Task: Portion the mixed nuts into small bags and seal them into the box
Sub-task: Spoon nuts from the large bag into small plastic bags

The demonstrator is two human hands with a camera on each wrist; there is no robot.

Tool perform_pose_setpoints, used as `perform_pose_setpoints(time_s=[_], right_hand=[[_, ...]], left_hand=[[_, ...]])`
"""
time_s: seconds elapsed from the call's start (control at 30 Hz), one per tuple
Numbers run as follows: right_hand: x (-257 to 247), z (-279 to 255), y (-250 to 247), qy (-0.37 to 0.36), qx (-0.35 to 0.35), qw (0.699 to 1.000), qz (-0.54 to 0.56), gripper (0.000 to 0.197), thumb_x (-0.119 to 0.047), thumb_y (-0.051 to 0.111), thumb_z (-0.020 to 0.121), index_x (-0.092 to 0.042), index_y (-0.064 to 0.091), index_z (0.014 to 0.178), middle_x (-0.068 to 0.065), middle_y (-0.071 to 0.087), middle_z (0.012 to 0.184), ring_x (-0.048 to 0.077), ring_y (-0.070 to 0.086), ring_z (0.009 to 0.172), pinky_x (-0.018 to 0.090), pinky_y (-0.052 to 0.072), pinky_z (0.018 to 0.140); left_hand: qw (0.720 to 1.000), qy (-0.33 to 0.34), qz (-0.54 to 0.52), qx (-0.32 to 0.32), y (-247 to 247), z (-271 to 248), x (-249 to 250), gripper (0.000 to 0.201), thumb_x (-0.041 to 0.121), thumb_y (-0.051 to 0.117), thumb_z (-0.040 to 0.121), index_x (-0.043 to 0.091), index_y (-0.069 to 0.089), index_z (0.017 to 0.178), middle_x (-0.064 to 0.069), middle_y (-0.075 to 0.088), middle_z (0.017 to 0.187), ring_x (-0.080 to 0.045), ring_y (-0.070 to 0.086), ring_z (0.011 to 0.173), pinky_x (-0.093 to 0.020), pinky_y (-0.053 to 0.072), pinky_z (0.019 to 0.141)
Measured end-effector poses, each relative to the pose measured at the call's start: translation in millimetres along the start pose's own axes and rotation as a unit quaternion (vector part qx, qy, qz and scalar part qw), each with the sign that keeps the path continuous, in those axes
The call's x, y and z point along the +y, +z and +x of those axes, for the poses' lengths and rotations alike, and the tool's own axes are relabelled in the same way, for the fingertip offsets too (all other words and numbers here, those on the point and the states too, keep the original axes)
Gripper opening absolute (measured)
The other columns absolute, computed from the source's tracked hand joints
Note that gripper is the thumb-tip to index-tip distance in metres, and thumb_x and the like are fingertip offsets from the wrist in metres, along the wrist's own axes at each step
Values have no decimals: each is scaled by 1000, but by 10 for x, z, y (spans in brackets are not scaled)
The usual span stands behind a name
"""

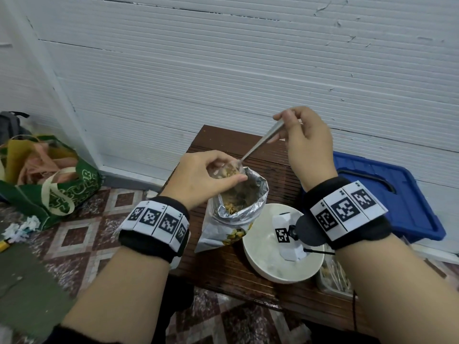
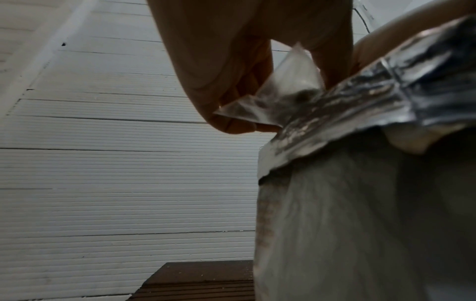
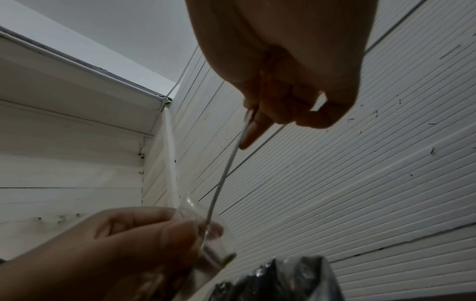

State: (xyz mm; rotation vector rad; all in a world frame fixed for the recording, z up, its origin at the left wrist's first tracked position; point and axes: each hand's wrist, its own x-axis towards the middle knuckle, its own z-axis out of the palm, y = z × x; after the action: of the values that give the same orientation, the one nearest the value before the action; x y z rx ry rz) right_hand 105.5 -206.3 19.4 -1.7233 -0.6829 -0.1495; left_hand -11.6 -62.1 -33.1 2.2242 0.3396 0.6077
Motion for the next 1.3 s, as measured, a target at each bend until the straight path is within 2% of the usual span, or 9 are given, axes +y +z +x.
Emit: perform_pose_setpoints(time_s=[0.1,0.23,0.4,0.53,0.67,0.87,1.03,1.13,1.3], right_hand=[[-45,-27,-35,-61,9,998,29,20,-18,44,101,-24,59,89,1,66,77,0,60,61,19,43,65],[-44,-20,-108,-88,72,992,51,18,-18,43,102,-19,59,92,6,66,81,-5,56,58,15,38,62],[54,-58,-184,-84,157,984,6,18,-20,42,101,-19,56,91,-15,59,73,0,59,65,21,47,66],[206,-215,-119,-96,71,989,-82,19,-21,46,100,-16,63,94,-17,58,67,-4,53,57,10,37,57],[362,-433,47,-166,-51,965,-197,25,-32,46,96,-22,69,97,-7,65,70,13,54,61,38,45,70],[437,-654,187,-147,-180,911,-340,23,-30,49,98,-22,70,97,-4,60,70,23,51,79,36,27,76],[436,-587,182,-59,-169,939,-294,24,-27,45,100,-21,68,102,2,65,84,22,49,90,35,26,84],[429,-559,161,-23,-135,959,-249,23,-22,48,98,-17,70,98,4,65,81,23,51,89,42,37,90],[493,-555,174,1,-105,973,-207,23,-21,48,98,-22,68,86,-5,65,71,22,60,79,50,46,86]], left_hand=[[999,-19,-26,20,-27,7,-27,29,44,81,68,26,70,89,11,69,78,-1,62,72,-10,49,63],[997,-54,-57,29,-123,18,-82,30,42,81,68,23,71,89,7,71,80,-7,66,74,-16,55,68],[997,-64,-47,8,-188,3,-127,33,47,79,67,24,72,90,7,72,81,-4,66,78,-14,54,70],[997,-63,-49,-22,-181,-10,-88,27,43,80,68,27,72,89,6,72,80,-2,66,78,-12,52,70],[996,-61,-50,-43,-150,-14,-76,24,37,82,69,27,72,89,8,73,79,5,64,79,-3,44,68],[996,-57,-51,-49,-143,-18,-78,25,35,83,70,24,73,91,11,73,76,5,66,79,-7,48,71],[996,-62,-42,-56,-152,-16,-72,26,39,82,70,28,72,90,12,73,76,6,65,78,-3,45,69],[995,-65,-39,-63,-162,-17,-67,28,40,81,70,27,72,92,12,73,77,6,65,81,-8,46,75],[995,-64,-39,-70,-157,-25,-54,30,40,81,69,26,72,94,13,73,78,7,65,81,-12,46,78]])
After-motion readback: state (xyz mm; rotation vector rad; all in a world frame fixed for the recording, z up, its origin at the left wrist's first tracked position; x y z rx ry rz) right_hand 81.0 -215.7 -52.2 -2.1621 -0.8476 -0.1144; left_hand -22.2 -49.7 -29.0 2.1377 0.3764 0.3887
